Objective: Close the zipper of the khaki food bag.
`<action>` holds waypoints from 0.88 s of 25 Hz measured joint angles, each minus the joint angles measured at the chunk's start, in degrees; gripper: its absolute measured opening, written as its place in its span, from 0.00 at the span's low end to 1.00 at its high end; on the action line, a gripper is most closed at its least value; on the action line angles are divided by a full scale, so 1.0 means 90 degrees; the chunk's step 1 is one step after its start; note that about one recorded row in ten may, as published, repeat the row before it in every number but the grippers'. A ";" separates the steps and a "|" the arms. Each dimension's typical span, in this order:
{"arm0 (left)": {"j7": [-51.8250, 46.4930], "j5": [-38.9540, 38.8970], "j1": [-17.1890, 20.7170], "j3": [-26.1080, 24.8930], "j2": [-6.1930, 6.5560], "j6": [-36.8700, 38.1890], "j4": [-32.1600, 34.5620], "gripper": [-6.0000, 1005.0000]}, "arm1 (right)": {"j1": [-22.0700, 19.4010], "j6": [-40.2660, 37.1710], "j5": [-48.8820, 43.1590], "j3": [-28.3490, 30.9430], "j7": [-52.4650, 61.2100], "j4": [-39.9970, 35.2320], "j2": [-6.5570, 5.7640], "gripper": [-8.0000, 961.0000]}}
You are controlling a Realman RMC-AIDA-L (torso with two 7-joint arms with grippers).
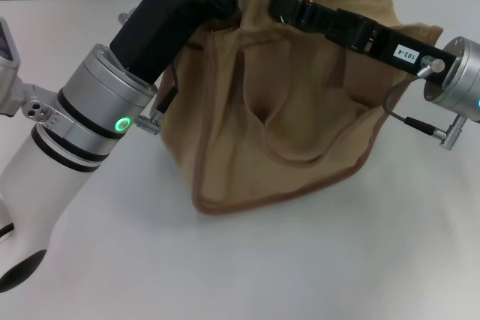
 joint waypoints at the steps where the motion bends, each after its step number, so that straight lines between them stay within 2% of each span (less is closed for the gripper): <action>1: 0.0000 0.0000 0.0000 0.0000 0.0000 0.0001 0.0002 0.15 | -0.0001 0.0000 0.0000 0.0000 -0.0002 -0.0002 0.0000 0.41; 8: 0.0000 0.0000 0.0000 -0.0001 0.0000 0.0007 0.0011 0.16 | -0.0001 0.0007 0.0000 0.0011 -0.0062 -0.0026 -0.0006 0.37; 12: 0.0000 0.0001 0.0000 -0.0009 0.0000 0.0006 0.0011 0.16 | 0.0039 0.0010 -0.0062 -0.0118 -0.0576 -0.0053 -0.0013 0.36; 22: 0.0000 0.0000 0.0032 -0.0020 0.0000 0.0013 0.0009 0.16 | -0.0001 -0.0038 -0.0011 -0.0114 -0.0673 -0.0010 -0.0009 0.07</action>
